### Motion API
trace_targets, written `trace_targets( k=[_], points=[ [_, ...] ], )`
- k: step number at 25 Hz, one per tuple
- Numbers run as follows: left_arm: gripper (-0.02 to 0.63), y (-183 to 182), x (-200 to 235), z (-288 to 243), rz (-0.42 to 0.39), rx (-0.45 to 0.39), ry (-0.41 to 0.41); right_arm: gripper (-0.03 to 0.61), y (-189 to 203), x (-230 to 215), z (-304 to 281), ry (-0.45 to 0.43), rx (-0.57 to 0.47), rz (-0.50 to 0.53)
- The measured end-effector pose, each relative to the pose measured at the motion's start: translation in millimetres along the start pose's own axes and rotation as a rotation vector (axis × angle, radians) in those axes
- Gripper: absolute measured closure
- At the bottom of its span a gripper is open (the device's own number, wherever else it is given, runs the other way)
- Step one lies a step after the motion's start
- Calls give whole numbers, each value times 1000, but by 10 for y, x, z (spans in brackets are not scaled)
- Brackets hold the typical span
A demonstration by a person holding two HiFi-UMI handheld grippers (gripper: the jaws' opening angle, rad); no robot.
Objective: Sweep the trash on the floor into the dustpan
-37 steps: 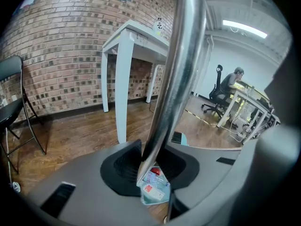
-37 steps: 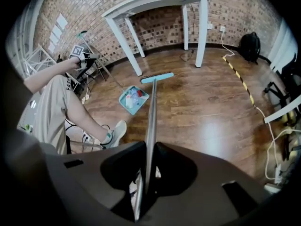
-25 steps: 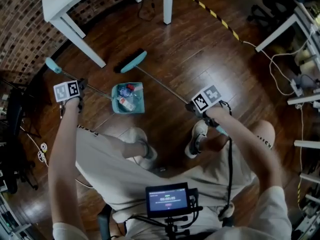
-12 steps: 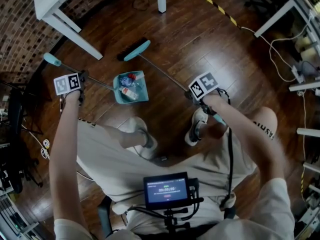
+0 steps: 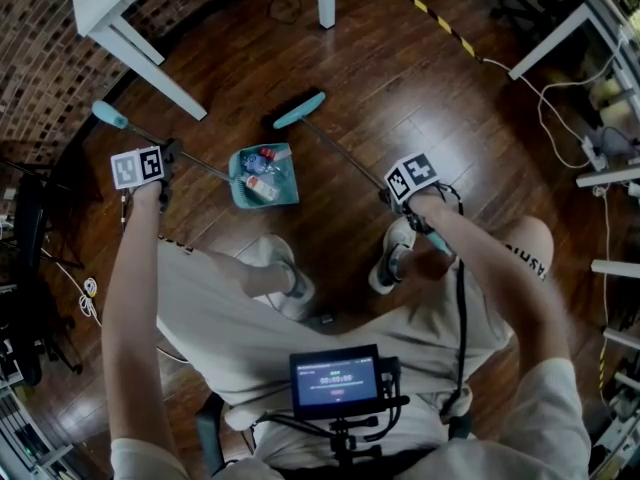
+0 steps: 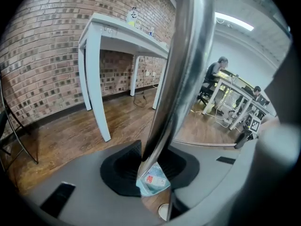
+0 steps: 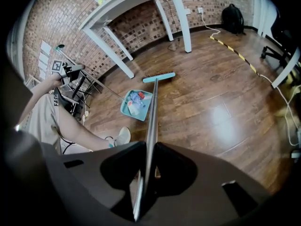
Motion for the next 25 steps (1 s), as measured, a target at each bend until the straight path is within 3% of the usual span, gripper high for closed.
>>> trace_targets(
  k=[25],
  points=[
    [523, 77, -1, -71, 5, 26, 14, 480, 209, -198, -207, 107, 82, 83]
  ],
)
Point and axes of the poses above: the fingertips, and each gripper's own axes: z backward along the fingers, x to its left, y out of its underside, the point moved 3 cm from there along z, backward along the fingers, and after that the axes turned 4 degrees about x, right-handed, at the moved point
